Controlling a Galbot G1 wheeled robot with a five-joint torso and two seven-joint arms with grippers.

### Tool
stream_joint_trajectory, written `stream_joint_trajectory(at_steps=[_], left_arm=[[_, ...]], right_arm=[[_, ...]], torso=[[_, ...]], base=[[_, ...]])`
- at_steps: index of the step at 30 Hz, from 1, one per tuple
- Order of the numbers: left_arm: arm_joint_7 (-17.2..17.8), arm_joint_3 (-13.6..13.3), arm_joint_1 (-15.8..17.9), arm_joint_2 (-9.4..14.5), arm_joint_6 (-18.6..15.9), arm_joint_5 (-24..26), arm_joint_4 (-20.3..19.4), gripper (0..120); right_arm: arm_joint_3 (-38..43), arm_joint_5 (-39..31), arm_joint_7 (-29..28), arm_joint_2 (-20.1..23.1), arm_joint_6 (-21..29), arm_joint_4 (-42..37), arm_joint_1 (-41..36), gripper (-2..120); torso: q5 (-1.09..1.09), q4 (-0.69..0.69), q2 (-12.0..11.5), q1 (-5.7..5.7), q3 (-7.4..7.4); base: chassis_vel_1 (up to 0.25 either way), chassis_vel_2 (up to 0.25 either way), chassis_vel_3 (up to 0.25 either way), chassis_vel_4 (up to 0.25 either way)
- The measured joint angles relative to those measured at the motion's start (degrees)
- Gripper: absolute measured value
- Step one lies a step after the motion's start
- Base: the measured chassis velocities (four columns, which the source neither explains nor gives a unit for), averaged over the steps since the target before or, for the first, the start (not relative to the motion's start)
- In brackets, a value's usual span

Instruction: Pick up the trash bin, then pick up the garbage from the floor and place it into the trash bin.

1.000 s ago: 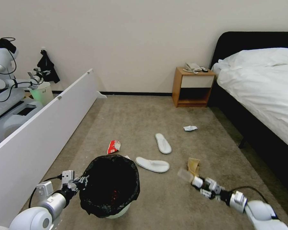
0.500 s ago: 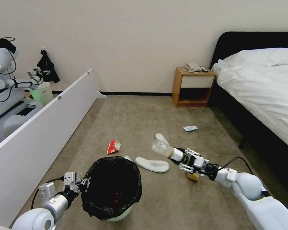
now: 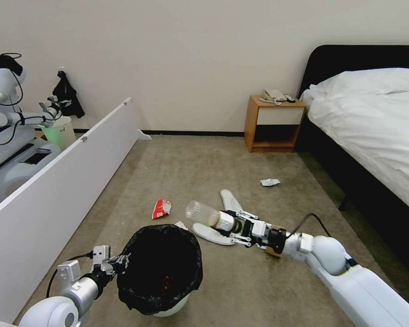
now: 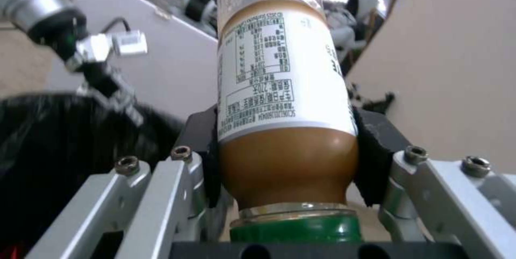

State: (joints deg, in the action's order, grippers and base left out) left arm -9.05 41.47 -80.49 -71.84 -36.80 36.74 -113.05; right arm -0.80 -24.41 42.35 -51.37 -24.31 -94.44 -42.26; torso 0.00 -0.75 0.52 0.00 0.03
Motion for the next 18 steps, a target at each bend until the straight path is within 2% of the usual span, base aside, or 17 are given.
stream_joint_trajectory(at_steps=[8, 18], left_arm=[[0.02, -0.55, 0.60, 0.27, 0.20, 0.02, 0.83, 5], [0.27, -1.84, 1.11, 0.78, 0.29, 0.15, 1.33, 5]], right_arm=[[-9.28, -2.83, -0.71, -1.08, 0.83, 0.96, 7.73, 45], [-15.25, -3.17, -0.61, -3.76, 0.85, 3.19, 11.37, 45]], torso=[[0.00, 0.00, 0.00, 0.00, 0.00], [0.00, 0.00, 0.00, 0.00, 0.00]], base=[[0.000, 0.000, 0.000, 0.000], [0.000, 0.000, 0.000, 0.000]])
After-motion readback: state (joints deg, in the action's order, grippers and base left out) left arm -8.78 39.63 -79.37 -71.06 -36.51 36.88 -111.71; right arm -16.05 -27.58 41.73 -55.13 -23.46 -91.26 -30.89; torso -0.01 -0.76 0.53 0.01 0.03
